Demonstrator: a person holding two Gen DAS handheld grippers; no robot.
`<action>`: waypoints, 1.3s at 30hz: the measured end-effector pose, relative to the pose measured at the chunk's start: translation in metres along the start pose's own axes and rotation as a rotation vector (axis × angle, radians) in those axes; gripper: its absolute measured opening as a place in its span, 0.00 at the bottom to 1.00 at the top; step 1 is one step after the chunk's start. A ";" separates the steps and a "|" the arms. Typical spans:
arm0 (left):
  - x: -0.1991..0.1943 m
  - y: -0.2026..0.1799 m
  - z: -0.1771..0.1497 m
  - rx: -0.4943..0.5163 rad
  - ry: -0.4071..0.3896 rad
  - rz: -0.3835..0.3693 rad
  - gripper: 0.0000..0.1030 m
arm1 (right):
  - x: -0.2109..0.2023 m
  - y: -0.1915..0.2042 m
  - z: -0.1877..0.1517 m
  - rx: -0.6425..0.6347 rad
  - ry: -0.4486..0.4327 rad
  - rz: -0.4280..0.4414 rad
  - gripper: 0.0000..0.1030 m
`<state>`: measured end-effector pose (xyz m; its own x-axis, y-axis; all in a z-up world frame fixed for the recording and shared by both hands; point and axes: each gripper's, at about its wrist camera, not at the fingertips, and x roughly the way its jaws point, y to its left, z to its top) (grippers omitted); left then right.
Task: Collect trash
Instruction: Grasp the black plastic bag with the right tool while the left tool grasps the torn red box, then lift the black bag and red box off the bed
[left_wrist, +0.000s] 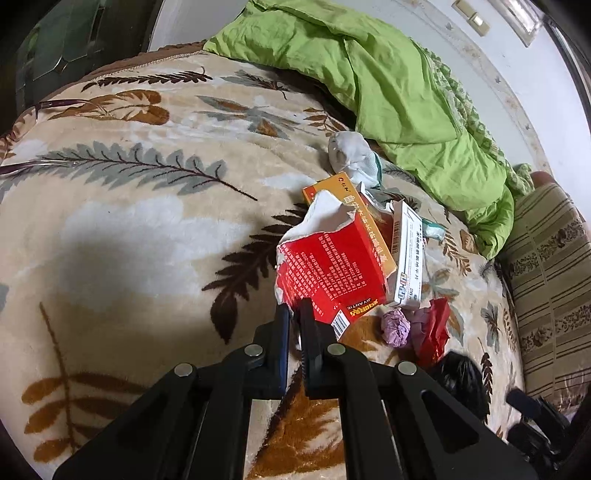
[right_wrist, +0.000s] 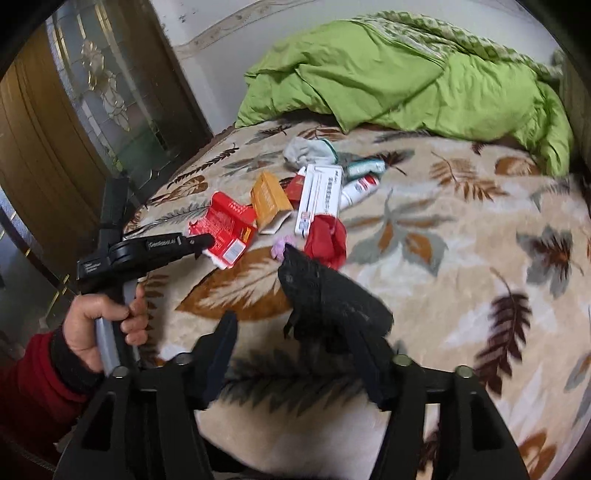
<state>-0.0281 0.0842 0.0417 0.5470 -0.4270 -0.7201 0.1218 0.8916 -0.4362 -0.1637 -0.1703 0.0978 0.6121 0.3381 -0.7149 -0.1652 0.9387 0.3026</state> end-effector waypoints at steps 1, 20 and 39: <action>0.001 0.000 0.000 -0.002 0.003 0.001 0.05 | 0.006 -0.001 0.004 -0.024 -0.001 -0.008 0.66; 0.030 -0.008 0.009 0.045 0.007 0.040 0.07 | 0.054 -0.015 0.004 -0.142 0.096 -0.173 0.40; 0.011 -0.005 -0.009 -0.010 0.099 -0.031 0.32 | 0.008 -0.018 -0.024 0.302 -0.036 0.140 0.38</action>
<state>-0.0304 0.0735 0.0314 0.4588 -0.4678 -0.7554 0.1288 0.8762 -0.4644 -0.1740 -0.1828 0.0712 0.6277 0.4550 -0.6316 -0.0168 0.8191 0.5734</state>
